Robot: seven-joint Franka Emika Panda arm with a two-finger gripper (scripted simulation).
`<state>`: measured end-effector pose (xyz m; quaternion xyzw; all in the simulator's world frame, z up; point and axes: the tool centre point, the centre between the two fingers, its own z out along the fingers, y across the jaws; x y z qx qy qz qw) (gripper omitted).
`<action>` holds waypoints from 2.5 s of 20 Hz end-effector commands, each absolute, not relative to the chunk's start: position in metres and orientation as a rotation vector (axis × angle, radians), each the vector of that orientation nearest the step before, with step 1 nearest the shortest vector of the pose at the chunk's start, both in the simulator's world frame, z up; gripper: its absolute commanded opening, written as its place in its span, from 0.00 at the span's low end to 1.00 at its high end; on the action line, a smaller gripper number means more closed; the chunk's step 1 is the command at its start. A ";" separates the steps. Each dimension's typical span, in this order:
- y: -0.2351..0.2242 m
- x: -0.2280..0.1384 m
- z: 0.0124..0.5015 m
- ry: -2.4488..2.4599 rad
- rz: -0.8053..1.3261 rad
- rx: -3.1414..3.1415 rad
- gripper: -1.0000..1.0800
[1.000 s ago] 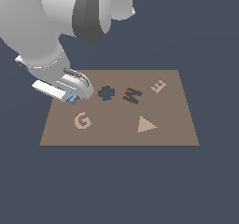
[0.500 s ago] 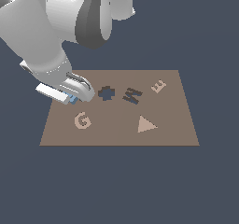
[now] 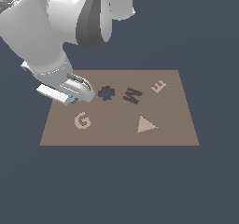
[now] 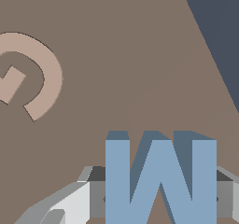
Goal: Insert a designated object into the corresponding slot on a board.
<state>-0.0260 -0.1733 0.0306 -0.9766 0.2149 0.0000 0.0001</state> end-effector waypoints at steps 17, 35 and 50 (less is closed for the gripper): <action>-0.161 -0.038 0.031 0.846 -0.001 -3.025 0.00; -0.095 -0.073 0.034 1.539 -0.001 -2.738 0.00; -0.020 -0.072 0.037 2.127 0.000 -2.309 0.00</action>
